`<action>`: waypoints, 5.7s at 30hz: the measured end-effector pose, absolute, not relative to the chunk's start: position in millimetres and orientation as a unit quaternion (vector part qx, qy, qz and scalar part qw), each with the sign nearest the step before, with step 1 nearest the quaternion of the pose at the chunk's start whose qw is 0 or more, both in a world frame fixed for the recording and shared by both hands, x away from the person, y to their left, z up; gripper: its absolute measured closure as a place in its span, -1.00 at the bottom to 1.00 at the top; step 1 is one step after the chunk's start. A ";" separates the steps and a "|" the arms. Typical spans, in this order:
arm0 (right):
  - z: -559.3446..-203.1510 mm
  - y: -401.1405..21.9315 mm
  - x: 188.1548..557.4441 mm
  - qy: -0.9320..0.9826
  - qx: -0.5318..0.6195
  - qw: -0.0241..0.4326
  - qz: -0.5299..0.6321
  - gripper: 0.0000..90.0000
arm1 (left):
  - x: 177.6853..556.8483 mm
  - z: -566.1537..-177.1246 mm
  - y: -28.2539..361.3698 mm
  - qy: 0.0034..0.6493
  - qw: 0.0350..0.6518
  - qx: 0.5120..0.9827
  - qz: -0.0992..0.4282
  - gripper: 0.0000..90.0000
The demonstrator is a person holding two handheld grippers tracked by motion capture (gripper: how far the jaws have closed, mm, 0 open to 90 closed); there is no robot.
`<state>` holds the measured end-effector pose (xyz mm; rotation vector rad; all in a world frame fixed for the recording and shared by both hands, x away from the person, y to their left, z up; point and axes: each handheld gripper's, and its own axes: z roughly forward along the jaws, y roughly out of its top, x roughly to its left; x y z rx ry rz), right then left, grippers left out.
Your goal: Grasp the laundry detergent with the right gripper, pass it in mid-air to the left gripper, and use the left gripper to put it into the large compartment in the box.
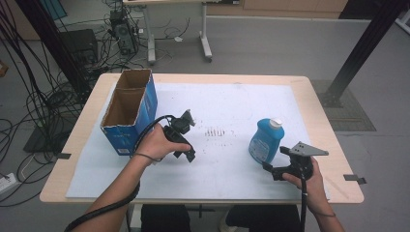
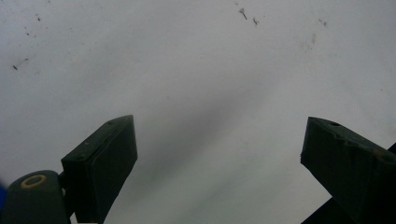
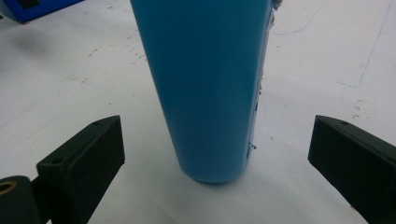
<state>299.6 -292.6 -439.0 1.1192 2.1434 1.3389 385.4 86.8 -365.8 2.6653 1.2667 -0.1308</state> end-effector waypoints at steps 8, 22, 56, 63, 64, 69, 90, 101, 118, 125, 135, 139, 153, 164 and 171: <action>-443.7 -291.6 301.3 0.743 0.393 0.209 0.499 -0.93 | 386.3 -366.2 86.7 0.426 0.095 0.899 -0.046 -0.76; -455.2 -285.3 304.3 0.725 0.385 0.214 0.529 -0.93 | 386.4 -367.4 88.2 0.428 0.095 0.897 -0.047 -0.76; -464.5 -276.7 310.6 0.727 0.390 0.224 0.519 -0.93 | 387.5 -368.6 86.9 0.429 0.095 0.897 -0.050 -0.75; -464.5 -273.0 315.1 0.727 0.390 0.225 0.519 -0.93 | 386.8 -367.1 87.8 0.428 0.096 0.897 -0.049 -0.75; -464.4 -272.6 315.7 0.726 0.390 0.226 0.520 -0.93 | 386.7 -366.9 88.1 0.429 0.096 0.897 -0.049 -0.75; -464.5 -270.8 318.3 0.725 0.389 0.228 0.521 -0.93 | 386.3 -366.2 89.4 0.430 0.098 0.896 -0.049 -0.75; -464.9 -266.5 324.7 0.715 0.388 0.234 0.533 -0.94 | 386.0 -366.0 89.6 0.430 0.094 0.896 -0.050 -0.75; -464.9 -266.7 324.7 0.714 0.387 0.235 0.534 -0.94 | 386.5 -364.7 89.0 0.430 0.092 0.897 -0.047 -0.75; -465.0 -266.2 325.1 0.715 0.386 0.235 0.534 -0.94 | 387.1 -365.8 87.3 0.428 0.094 0.898 -0.048 -0.75; -465.1 -266.5 325.0 0.713 0.386 0.234 0.536 -0.93 | 387.6 -364.6 86.3 0.427 0.093 0.898 -0.047 -0.75; -465.0 -266.7 324.9 0.713 0.386 0.234 0.537 -0.93 | 386.8 -363.6 85.7 0.425 0.095 0.899 -0.048 -0.76; -465.0 -266.8 324.8 0.713 0.386 0.233 0.537 -0.93 | 386.7 -363.6 84.9 0.422 0.097 0.900 -0.049 -0.76; -465.0 -266.7 324.8 0.713 0.385 0.233 0.537 -0.93 | 387.6 -363.8 85.4 0.424 0.093 0.900 -0.047 -0.76; -465.0 -266.4 324.9 0.713 0.385 0.233 0.537 -0.93 | 387.8 -363.3 85.4 0.423 0.095 0.900 -0.048 -0.76; -464.9 -265.7 325.2 0.713 0.383 0.233 0.538 -0.93 | 387.6 -364.5 84.9 0.422 0.094 0.900 -0.049 -0.76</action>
